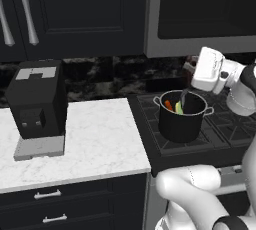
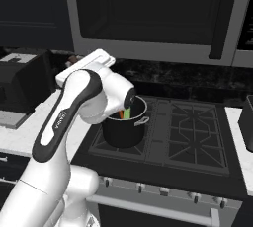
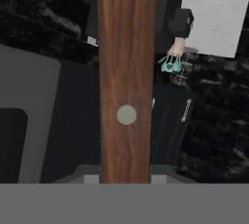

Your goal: Put the corn and carrot in the pot. Retrieve the spatula and lightly stir the vegetables in the pot.

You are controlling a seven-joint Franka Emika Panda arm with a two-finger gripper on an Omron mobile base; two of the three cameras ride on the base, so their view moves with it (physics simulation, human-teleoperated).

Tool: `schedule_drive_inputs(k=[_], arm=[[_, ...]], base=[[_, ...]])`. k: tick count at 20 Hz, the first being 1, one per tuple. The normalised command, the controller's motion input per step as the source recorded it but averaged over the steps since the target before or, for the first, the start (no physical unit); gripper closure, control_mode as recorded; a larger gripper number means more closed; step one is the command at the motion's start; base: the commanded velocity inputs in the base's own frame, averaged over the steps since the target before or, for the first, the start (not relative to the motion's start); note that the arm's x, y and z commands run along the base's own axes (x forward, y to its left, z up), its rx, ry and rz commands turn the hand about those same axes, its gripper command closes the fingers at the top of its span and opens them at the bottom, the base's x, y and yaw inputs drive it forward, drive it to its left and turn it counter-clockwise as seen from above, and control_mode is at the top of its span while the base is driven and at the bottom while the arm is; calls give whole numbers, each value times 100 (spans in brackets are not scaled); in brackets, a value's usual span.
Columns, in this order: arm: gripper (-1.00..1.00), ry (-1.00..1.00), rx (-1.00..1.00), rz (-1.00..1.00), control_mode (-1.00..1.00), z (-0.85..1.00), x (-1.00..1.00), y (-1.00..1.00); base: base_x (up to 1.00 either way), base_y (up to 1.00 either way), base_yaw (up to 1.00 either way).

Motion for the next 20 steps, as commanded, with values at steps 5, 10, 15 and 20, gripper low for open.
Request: schedule_drive_inputs(k=[5, 10, 15, 20], arm=[[100, 0, 15, -9, -100, -8, 79, -49], [100, 1, 13, -1, -100, -50, 67, -34], [100, 0, 7, 0, -100, -57, 42, -46], [100, -3, 0, 0, -100, -8, 48, -39]], base=[[0, 0, 0], [0, 0, 0], [0, 0, 0], [0, 0, 0]])
